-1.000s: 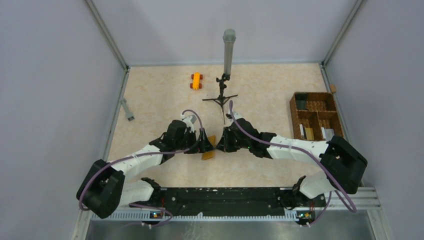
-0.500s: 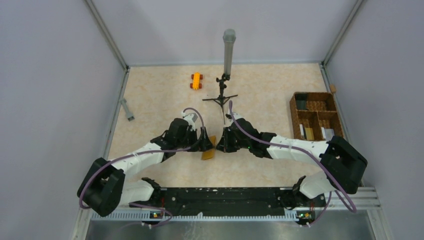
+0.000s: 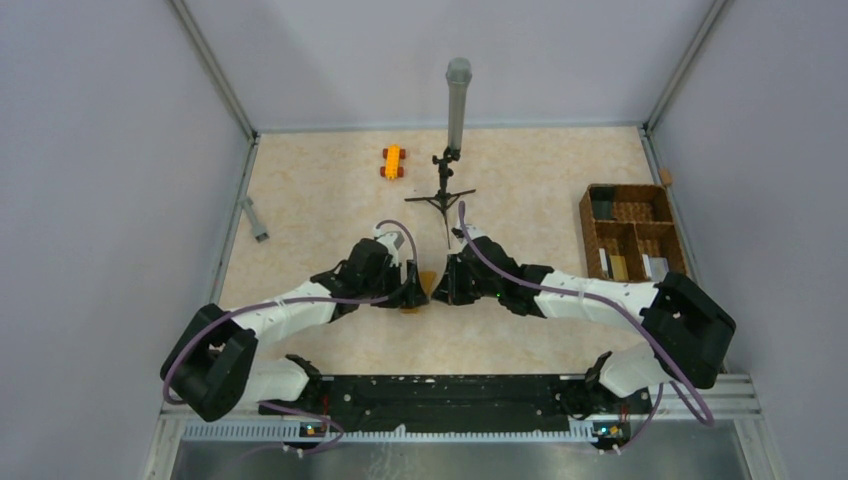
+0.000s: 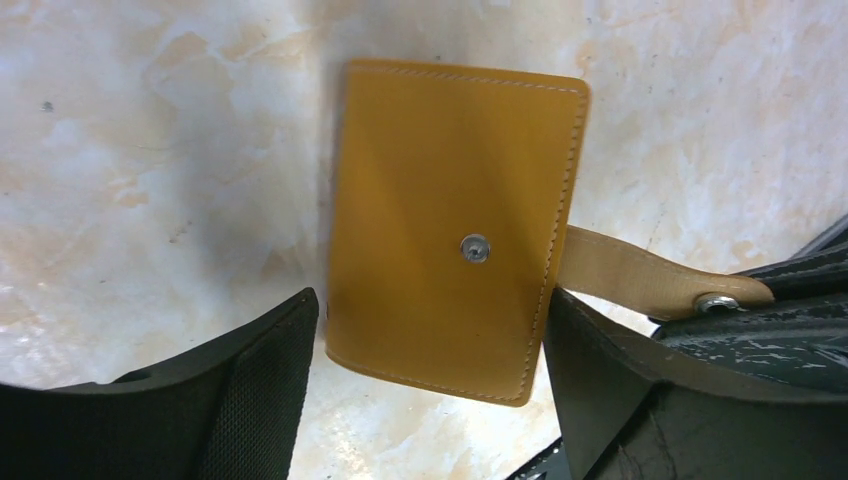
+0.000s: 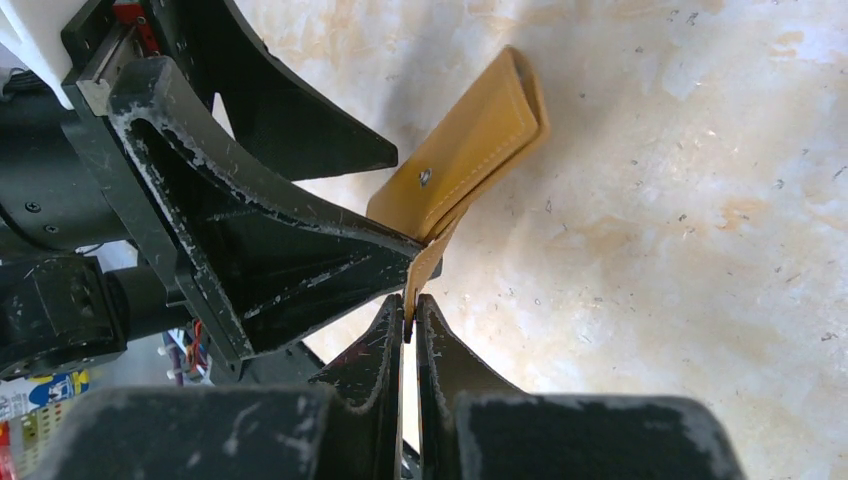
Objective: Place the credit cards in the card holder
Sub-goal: Open the card holder at the center of the board.
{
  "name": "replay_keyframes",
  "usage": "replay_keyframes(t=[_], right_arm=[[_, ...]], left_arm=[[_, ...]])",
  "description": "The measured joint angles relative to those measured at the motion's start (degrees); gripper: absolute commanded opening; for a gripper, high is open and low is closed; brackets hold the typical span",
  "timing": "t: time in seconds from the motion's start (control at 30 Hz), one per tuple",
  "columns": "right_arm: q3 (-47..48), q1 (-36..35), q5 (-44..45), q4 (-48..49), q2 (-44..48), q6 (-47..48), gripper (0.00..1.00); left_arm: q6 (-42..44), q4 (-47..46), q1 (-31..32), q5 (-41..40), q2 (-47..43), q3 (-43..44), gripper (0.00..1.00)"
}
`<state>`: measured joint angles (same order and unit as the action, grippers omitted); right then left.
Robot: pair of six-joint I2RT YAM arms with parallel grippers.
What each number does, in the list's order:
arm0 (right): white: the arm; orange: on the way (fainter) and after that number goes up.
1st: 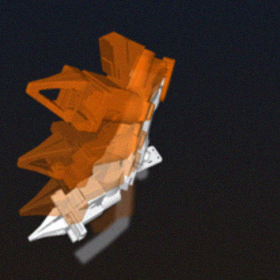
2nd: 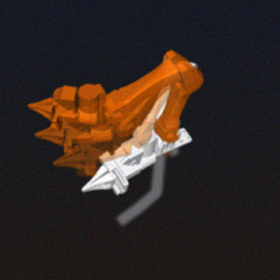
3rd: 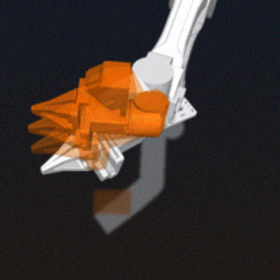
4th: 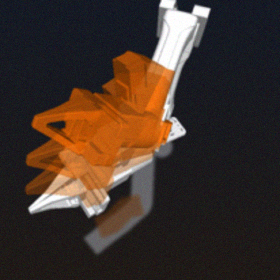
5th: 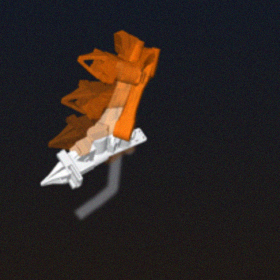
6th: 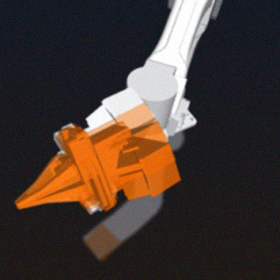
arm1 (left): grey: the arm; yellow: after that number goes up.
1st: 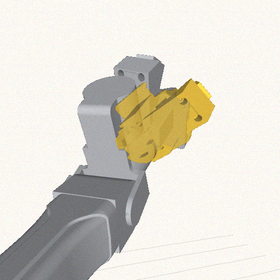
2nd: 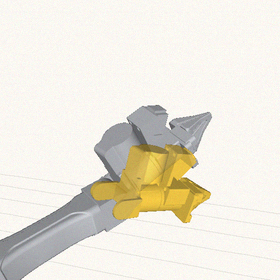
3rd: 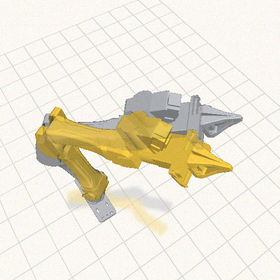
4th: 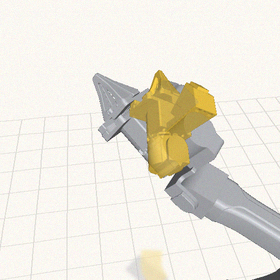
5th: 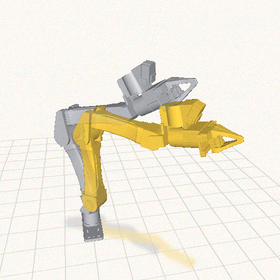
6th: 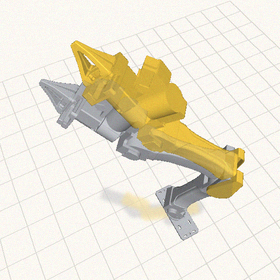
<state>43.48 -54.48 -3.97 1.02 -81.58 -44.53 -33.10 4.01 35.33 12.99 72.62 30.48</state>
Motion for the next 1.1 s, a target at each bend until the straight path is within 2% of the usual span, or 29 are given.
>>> replay_keyframes(t=[0.17,0.43,0.7,0.93,1.1], right_arm=[[0.00,0.00,0.72,-0.44,0.59,0.44,0.00],[0.00,0.00,1.09,-0.42,0.85,0.63,0.00],[0.00,0.00,1.11,-0.46,0.85,0.66,0.00],[0.00,0.00,1.09,-0.46,0.85,0.87,0.00],[0.00,0.00,1.09,-0.48,0.85,0.92,0.00]], left_arm=[[0.04,1.64,0.11,-2.71,-1.05,0.76,0.76],[0.11,4.11,0.13,-5.68,-3.78,1.03,0.86],[0.11,4.26,0.13,-6.03,-3.74,1.05,0.89],[0.26,4.42,0.13,-6.34,-3.74,1.14,0.88],[0.26,4.48,0.13,-6.34,-3.80,1.18,0.83]])
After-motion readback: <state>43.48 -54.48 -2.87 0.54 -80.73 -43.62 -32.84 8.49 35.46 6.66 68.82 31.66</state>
